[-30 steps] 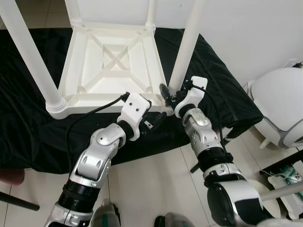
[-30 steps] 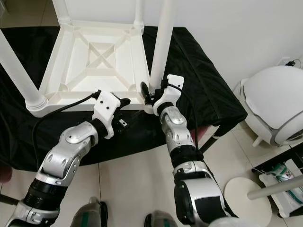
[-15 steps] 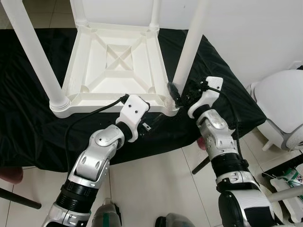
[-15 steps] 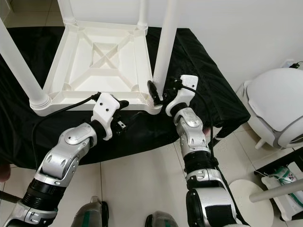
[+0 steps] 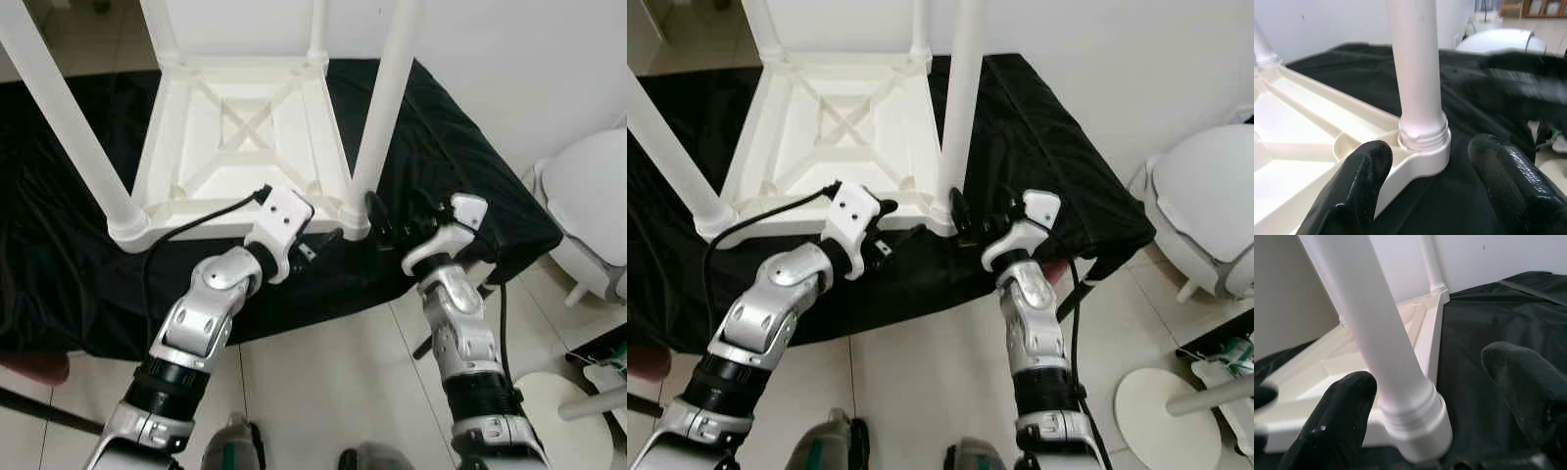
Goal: Building children table
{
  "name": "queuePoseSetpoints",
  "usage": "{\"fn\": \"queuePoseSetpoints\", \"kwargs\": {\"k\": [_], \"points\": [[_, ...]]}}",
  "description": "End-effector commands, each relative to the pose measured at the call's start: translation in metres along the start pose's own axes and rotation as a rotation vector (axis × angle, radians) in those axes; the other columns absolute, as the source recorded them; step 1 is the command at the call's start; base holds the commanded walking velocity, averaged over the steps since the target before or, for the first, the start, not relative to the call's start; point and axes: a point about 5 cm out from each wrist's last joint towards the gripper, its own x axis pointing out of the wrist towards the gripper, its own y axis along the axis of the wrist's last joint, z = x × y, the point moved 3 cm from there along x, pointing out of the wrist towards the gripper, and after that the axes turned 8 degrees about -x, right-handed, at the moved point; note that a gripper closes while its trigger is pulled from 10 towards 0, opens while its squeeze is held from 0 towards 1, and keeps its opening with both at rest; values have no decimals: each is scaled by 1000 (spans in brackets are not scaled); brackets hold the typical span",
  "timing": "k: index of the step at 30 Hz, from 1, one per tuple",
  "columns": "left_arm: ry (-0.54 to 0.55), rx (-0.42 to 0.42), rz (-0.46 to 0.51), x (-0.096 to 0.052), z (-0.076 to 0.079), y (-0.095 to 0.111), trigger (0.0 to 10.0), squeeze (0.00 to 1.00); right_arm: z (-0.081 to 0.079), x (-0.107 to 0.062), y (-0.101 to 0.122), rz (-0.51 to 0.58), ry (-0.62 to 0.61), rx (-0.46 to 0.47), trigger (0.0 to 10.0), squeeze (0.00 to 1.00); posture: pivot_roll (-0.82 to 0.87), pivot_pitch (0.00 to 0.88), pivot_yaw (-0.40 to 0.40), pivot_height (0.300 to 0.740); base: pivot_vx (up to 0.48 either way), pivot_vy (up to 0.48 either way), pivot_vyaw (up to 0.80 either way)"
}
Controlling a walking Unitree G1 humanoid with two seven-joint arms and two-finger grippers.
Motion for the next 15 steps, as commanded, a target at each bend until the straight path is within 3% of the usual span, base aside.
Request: {"fn": "queuePoseSetpoints", "kwargs": {"k": [1, 7, 10, 15], "points": [[63, -3, 36, -4, -5, -1, 10000, 0, -3, -6, 6, 35, -6, -50, 10000, 0, -92, 0, 39, 740, 0, 0, 0], [245, -95, 138, -26, -16, -2, 10000, 0, 4, -23, 7, 30, -82, -88, 10000, 0, -99, 6, 42, 740, 0, 0, 0], [278, -118, 150, -34, -19, -6, 10000, 0, 8, -26, 8, 30, -108, -93, 10000, 0, -99, 8, 41, 740, 0, 0, 0], [445, -140, 204, -68, -32, -14, 10000, 0, 20, -41, 8, 21, -184, -117, 10000, 0, -90, 1, 43, 740, 0, 0, 0]]}}
